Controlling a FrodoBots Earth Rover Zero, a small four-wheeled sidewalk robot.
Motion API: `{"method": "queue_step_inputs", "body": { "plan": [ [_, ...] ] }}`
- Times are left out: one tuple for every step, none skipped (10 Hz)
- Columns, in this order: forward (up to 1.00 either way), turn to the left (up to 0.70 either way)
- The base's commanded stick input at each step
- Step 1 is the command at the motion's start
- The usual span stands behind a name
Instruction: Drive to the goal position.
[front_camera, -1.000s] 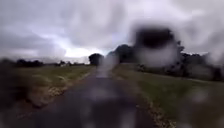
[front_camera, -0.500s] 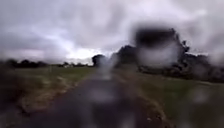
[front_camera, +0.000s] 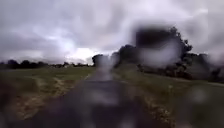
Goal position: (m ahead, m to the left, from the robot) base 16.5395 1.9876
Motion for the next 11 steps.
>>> {"method": "queue_step_inputs", "body": {
  "plan": [
    [0.70, 0.06],
    [0.70, 0.12],
    [0.70, 0.14],
    [0.70, 0.14],
    [0.70, 0.14],
    [0.70, 0.14],
    [0.70, 0.10],
    [0.70, 0.05],
    [0.70, 0.00],
    [0.70, 0.00],
    [0.70, 0.00]
  ]
}}
